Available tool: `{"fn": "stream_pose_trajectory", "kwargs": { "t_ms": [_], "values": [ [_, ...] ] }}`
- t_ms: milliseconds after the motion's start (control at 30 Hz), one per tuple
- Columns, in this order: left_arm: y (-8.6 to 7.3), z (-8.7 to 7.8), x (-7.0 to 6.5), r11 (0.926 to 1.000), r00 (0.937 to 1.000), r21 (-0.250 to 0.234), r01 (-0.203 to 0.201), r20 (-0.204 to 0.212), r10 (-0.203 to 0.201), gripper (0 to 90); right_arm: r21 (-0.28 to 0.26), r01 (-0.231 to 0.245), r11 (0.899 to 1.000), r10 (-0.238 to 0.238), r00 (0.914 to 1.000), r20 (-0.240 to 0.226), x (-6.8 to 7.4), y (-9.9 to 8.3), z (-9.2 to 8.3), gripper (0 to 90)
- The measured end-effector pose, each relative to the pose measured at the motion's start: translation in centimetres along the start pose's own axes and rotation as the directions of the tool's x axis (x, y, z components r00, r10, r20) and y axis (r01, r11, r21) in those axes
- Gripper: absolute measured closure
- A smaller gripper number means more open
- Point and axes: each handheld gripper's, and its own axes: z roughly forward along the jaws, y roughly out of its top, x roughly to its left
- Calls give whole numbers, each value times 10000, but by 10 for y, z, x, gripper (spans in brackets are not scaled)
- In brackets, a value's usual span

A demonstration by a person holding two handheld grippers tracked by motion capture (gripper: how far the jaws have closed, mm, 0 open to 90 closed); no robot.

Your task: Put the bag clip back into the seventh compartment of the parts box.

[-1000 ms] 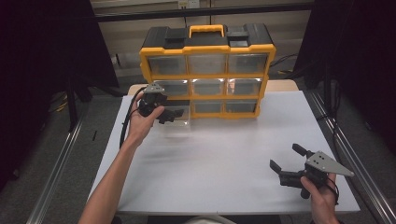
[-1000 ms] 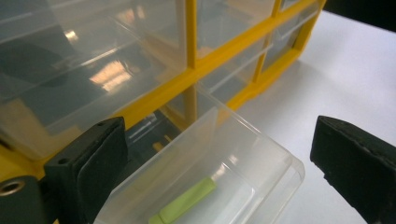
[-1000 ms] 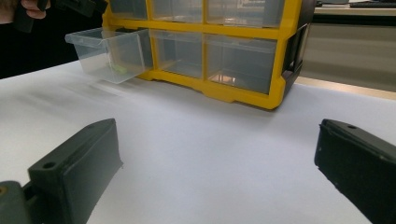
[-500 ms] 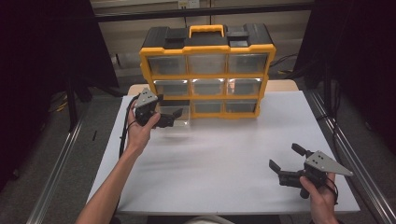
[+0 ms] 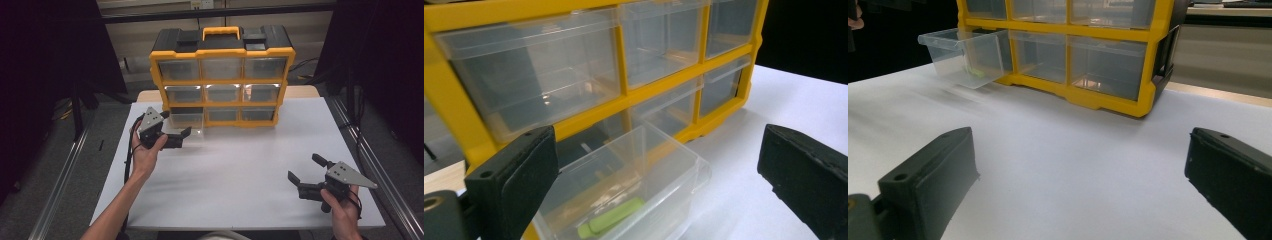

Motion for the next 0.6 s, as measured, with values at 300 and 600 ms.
{"fn": "stream_pose_trajectory", "kwargs": {
  "t_ms": [300, 600],
  "values": [
    [-21, -15, -3, 9990, 9988, 177, 408, -271, -403, 32, 46, -51, 10000, 51, 10000, 17, 0, 0, 0, 0],
    [-41, -30, -7, 9964, 9957, 16, 844, -379, -843, 32, 78, -72, 9999, 72, 10000, -19, 0, 0, 0, 0]
  ]
}}
